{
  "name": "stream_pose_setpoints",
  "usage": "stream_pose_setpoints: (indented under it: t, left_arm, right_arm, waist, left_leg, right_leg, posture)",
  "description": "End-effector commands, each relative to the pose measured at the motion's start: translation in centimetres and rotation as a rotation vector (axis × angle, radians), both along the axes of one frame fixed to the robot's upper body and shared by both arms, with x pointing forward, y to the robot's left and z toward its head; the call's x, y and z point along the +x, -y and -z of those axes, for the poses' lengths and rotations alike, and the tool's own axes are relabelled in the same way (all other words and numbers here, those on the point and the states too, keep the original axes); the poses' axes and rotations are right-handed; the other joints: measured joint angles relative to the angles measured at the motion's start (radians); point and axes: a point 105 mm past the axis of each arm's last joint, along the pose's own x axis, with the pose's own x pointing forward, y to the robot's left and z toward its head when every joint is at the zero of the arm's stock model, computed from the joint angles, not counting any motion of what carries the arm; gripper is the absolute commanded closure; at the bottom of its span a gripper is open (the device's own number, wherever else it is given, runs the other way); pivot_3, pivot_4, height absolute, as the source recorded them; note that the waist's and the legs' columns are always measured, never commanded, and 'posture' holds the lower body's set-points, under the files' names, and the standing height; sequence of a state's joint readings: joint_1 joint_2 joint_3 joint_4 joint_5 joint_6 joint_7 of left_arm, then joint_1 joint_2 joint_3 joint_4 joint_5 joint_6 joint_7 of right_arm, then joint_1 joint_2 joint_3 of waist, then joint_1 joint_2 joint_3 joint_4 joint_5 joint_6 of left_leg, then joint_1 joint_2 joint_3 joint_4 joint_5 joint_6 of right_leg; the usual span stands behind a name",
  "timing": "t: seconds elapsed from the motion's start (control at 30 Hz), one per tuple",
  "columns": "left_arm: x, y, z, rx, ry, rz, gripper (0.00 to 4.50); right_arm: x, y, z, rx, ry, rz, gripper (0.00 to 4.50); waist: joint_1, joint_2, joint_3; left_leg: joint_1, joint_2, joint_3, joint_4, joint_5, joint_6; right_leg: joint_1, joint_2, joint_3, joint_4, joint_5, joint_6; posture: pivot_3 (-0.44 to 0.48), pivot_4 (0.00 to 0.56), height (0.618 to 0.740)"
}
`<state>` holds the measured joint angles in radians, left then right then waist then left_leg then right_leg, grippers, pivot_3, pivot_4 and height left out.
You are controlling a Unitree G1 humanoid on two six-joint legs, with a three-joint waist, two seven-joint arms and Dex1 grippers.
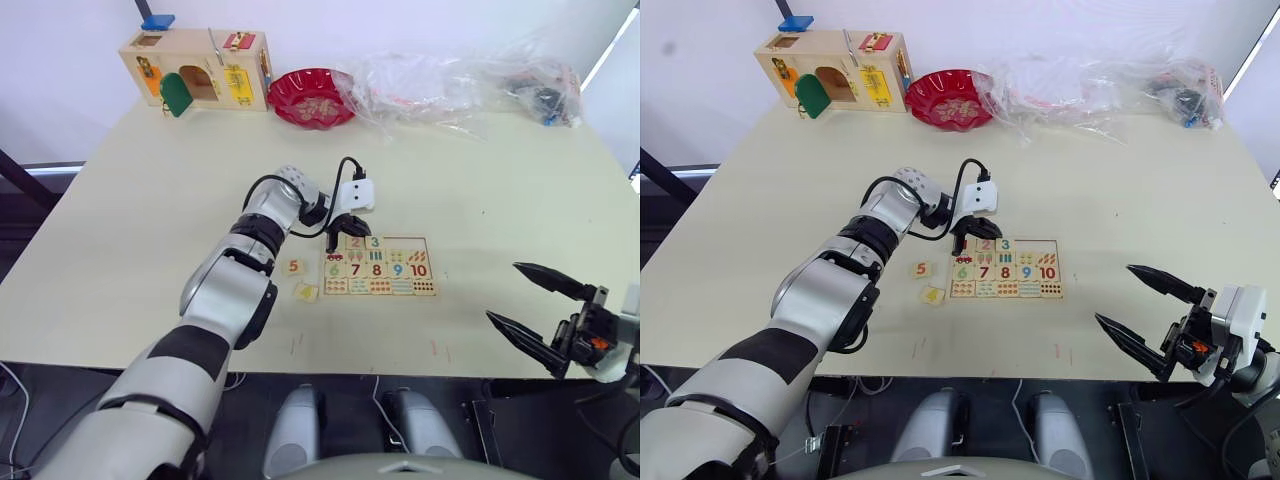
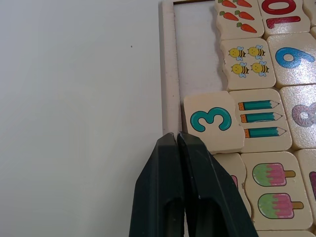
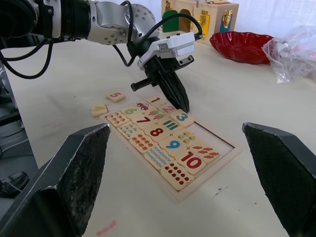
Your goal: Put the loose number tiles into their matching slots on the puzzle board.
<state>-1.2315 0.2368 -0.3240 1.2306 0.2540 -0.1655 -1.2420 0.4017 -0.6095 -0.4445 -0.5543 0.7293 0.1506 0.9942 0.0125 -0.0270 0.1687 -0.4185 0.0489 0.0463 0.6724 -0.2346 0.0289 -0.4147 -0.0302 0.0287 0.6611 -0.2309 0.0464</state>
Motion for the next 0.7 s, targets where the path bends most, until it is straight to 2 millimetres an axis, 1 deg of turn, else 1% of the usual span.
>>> stream_pose_setpoints:
  t: [0.03,0.7]
  left_arm:
    - [0.02,0.61,-0.80,-0.012,0.036,0.028,4.39]
    - [-0.01,1.21,-0.60,-0.022,0.039,0.024,4.39]
  right_arm:
    - [-0.26,-0.31,-0.90,-0.007,0.040,-0.018,0.00]
    - [-0.23,-0.32,-0.98,-0.005,0.041,-0.018,0.00]
  waist:
    - [0.000,0.000,0.000]
    - [0.000,0.000,0.000]
  left_leg:
    - [0.000,0.000,0.000,0.000,0.000,0.000]
    - [0.000,0.000,0.000,0.000,0.000,0.000]
  right_leg:
    - [0.000,0.000,0.000,0.000,0.000,0.000]
    - [0.000,0.000,0.000,0.000,0.000,0.000]
  posture:
    - [0.000,0.150,0.740]
    - [0.000,0.150,0.740]
